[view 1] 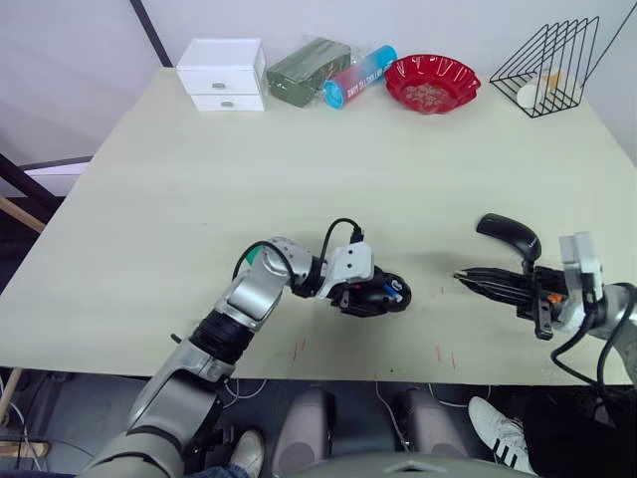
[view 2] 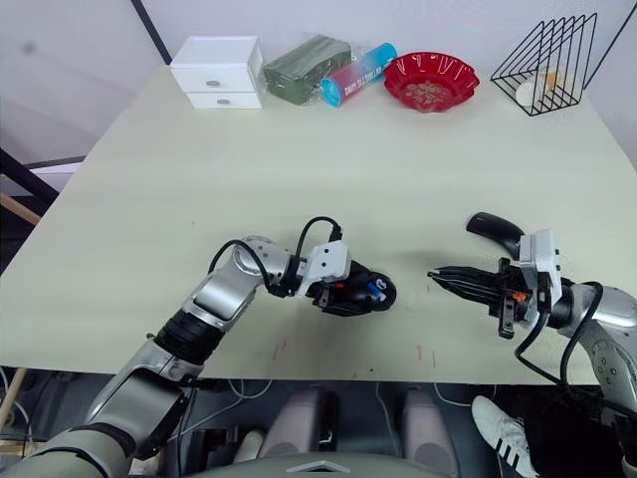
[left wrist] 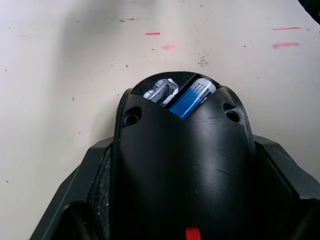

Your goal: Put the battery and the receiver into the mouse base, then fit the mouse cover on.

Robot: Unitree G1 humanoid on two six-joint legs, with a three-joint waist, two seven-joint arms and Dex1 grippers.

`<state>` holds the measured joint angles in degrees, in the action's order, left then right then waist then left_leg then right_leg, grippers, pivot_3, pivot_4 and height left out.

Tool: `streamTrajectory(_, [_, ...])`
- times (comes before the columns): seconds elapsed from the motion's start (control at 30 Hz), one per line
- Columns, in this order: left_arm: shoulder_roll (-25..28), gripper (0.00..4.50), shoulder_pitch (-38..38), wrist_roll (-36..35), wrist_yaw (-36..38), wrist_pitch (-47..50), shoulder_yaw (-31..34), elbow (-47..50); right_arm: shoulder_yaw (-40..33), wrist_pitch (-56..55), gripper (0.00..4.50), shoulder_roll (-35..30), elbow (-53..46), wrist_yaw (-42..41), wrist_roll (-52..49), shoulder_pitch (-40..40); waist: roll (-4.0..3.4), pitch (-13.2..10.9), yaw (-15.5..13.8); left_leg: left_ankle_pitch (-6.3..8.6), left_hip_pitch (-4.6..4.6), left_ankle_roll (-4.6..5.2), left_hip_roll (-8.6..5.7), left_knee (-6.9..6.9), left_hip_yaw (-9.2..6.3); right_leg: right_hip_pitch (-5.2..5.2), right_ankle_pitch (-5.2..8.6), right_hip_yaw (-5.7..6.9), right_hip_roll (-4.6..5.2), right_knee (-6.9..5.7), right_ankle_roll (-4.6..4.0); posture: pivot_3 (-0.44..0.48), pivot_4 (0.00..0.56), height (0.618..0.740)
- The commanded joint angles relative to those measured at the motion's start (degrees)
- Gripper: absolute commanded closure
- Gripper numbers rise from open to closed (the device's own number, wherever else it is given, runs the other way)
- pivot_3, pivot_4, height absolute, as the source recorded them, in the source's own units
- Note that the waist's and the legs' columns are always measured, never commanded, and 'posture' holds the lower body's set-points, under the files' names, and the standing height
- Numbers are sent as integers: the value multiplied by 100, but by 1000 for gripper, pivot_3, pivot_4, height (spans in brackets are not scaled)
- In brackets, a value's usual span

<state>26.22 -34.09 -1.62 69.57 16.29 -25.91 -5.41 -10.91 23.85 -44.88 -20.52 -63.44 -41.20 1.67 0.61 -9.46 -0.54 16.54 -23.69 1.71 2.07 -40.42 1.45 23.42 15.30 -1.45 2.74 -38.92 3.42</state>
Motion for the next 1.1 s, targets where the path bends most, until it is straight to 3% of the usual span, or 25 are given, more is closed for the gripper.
streamTrajectory(0.03, [-96, 1512, -166, 28, -86, 338, -45, 274, 79, 412, 4500, -249, -338, 337, 94, 335, 0, 0, -9, -1, 0, -1, 0, 0, -2, 0, 0, 2, -1, 0, 0, 0, 150, 740])
streamTrajectory(0.43, [-639, 1512, -454, 350, -277, 300, -390, -219, 525, 2635, 4500, -1105, -705, 1092, -209, 1778, 0, 0, -22, -1, -7, -2, -1, -2, -11, 0, 0, 9, 0, 5, -1, 0, 150, 740])
streamTrajectory(0.6, [-743, 1512, -481, 491, -334, 225, -505, -356, 1398, 4189, 4500, -1657, -835, 1348, -108, 2812, -5, 0, -37, -1, -8, -1, -2, -2, -9, 0, -1, 9, 3, 5, -2, 0, 150, 740])
streamTrajectory(0.9, [-867, 1512, -460, 564, -297, 208, -627, -404, 2171, 6692, 4500, -1013, -654, 2071, -307, 4380, -4, 3, -44, -1, -15, -1, -2, -2, -16, 1, -1, 18, 7, 8, -3, 0, 150, 740])
streamTrajectory(1.1, [-984, 1512, -599, 639, -272, 25, -695, -653, 3055, 6865, 4500, -963, 107, 2902, -1040, 5130, -4, 3, -35, -1, -16, -1, -4, -2, -13, 2, -1, 18, 11, 8, -2, 0, 150, 740])
